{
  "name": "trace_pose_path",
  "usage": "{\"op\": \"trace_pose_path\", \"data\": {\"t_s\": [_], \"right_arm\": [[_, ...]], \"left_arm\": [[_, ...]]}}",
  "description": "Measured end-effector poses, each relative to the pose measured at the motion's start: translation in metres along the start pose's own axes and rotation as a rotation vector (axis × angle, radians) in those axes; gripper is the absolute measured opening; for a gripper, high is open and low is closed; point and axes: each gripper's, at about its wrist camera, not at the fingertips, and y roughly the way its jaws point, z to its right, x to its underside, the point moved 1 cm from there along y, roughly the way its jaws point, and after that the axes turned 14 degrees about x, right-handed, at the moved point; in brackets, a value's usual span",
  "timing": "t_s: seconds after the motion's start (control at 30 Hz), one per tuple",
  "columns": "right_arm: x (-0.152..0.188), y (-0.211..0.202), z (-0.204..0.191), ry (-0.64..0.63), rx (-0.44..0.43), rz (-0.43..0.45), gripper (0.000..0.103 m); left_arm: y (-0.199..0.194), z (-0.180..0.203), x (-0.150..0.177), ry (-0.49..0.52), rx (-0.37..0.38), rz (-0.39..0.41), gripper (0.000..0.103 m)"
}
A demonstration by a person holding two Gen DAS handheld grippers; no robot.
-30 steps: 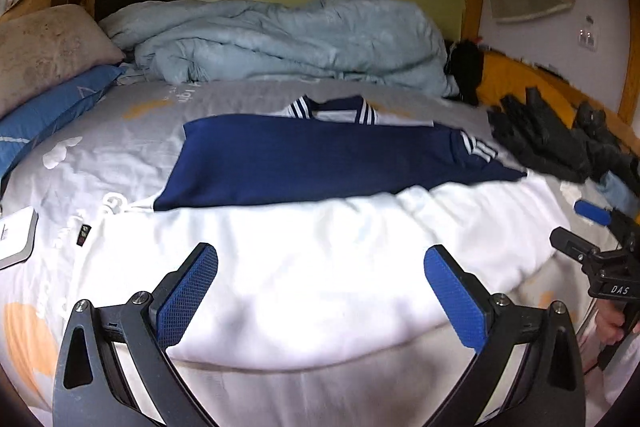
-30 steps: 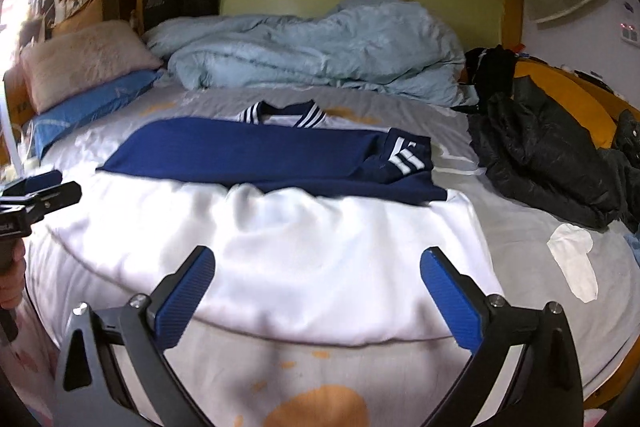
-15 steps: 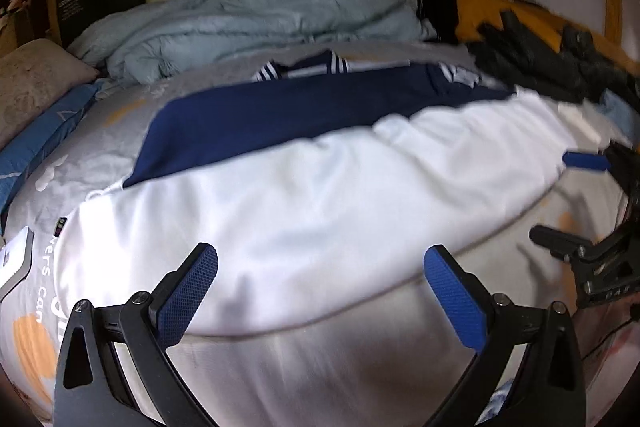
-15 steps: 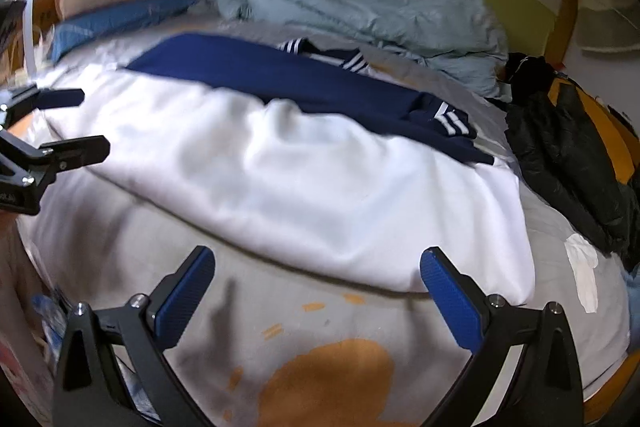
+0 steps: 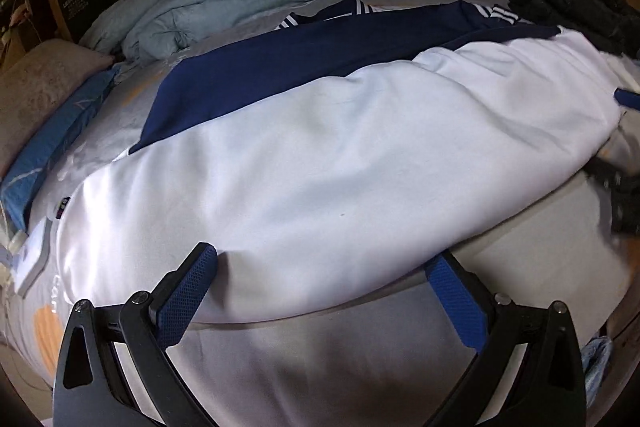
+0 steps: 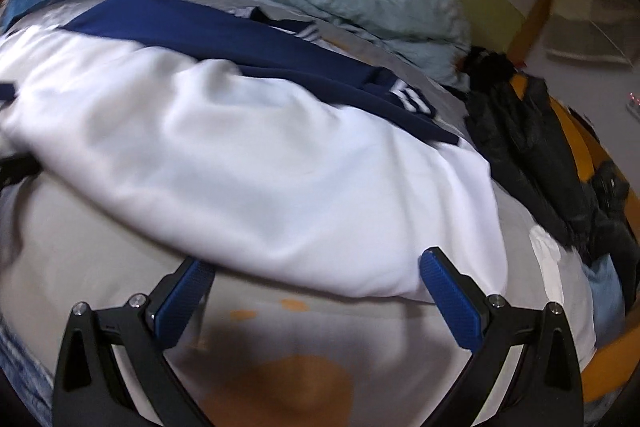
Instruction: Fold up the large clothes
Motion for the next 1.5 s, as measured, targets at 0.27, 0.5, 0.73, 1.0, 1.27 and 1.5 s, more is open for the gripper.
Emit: {"op": "trace_pose_path", "data": {"t_s": [0.27,0.5,0.73,1.0,1.27,1.5], "right_arm": [[-0.005,0.024,0.029,0.101,0.084,-0.058,0.103],[-0.008,0.03,0.036,0.153,0.075,-0.069,0.095],[-0.007,0.038,0.041,0.207,0.013,-0.107,0.096],[-0.002,0.054,0.055,0.255,-0.109,-0.148,0.103],[-0.004,0.041,0.045,0.187,-0.053,-0.062,0.095],[-0.005,0.015,0.012,-0.042,0.095,0.1,0.054]], "left_arm": [[-0.003,-0.023,-0.002,0.023,-0.106,-0.021,0.103],[0.005,-0.048,-0.006,-0.076,-0.048,0.014,0.103],[0.002,-0.045,-0.005,-0.102,-0.047,0.057,0.103],[0.003,-0.036,-0.001,-0.077,-0.107,0.095,0.103],[0.005,-0.024,-0.004,0.05,-0.181,0.105,0.103],[-0.001,-0.026,-0.006,0.116,-0.23,0.146,0.062]]}}
